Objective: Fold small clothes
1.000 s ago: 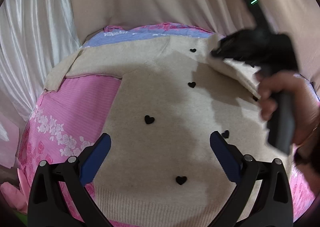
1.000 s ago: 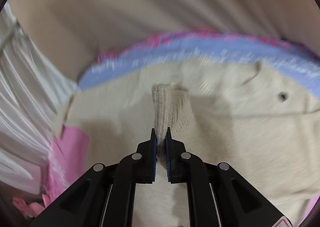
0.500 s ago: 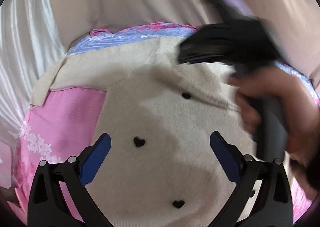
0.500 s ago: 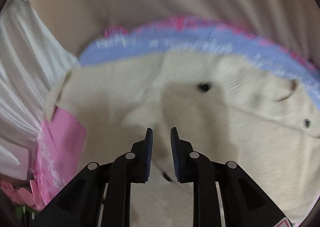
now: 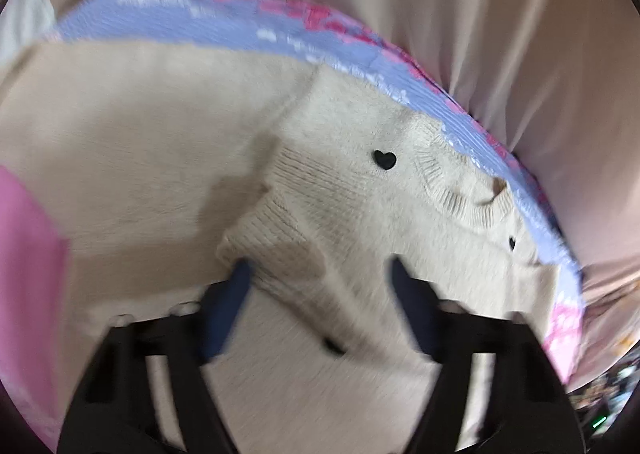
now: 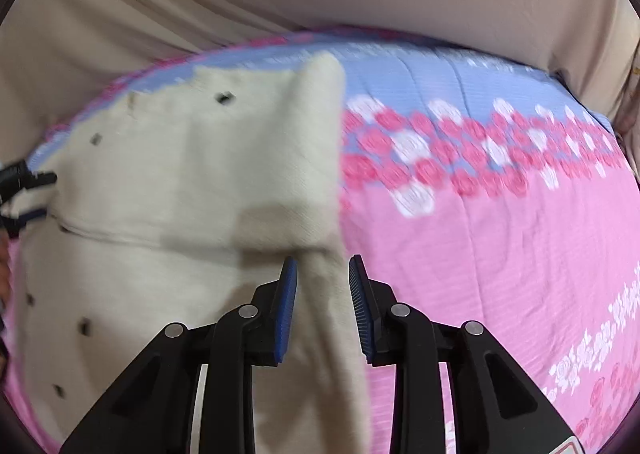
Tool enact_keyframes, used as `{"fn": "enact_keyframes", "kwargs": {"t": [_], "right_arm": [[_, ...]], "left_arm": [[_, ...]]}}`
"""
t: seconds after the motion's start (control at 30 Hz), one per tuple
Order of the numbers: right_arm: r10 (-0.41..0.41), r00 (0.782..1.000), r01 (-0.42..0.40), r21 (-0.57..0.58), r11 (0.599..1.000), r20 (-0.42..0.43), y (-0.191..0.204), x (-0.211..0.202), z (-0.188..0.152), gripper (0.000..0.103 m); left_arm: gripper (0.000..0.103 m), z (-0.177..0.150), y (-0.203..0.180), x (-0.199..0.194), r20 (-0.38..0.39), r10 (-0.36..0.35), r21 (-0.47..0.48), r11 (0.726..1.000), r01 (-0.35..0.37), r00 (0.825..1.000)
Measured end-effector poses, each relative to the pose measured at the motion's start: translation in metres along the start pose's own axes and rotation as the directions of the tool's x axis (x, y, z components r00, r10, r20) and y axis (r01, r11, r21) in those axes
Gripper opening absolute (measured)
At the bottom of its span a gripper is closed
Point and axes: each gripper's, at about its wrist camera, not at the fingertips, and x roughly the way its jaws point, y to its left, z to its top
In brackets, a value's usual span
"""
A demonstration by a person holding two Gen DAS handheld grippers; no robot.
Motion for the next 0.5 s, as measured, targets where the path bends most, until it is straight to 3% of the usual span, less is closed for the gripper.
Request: {"fn": "enact_keyframes", "kwargs": {"t": [0.1,0.13,0.2,0.3,0.33,0.4,0.5], "right_arm": [[0.024,0.999,-0.025,-0.031,0.999,-0.027,0.0,0.021,0.0,0.028],[0.028,0.999,-0.029,-0.042,0.999,-0.024,0.002,0.025,0.002,0.023],[0.038,0.999,-0.038,-0.026,0.999,0.002,0.003,0.028,0.007,0.009],[0.041,0.995,-0.052,0.129,0.99,0.089,-0.022,0.015,0.012,0.008],[0.033,0.996,-0.045,0.166,0.985,0.077,-0.034,0.019,0.009,0.007],[0.04,0.999,-0.041,0.161,0.986,0.014,-0.05,0.038,-0.004,0.007],[0.054,0.998,-0.056,0.099,0.994,0.018,-0.049,0.026,-0.002,0.008]], "left_arm": [[0.035,0.006,-0.007,0.004,0.032,0.058,0.013,0.998,-0.058,0.998],[0.029,0.007,-0.01,0.003,0.045,0.068,0.029,0.997,-0.069,0.997],[0.026,0.011,-0.015,0.0,0.056,0.087,0.056,0.994,-0.09,0.995],[0.026,0.017,-0.012,0.003,0.052,0.139,0.073,0.987,-0.142,0.989],[0.026,0.017,-0.009,0.006,0.044,0.157,0.079,0.984,-0.16,0.987],[0.026,0.015,-0.005,0.01,0.034,0.163,0.09,0.982,-0.165,0.986],[0.026,0.013,-0.01,0.01,0.051,0.197,0.134,0.97,-0.202,0.979]]}}
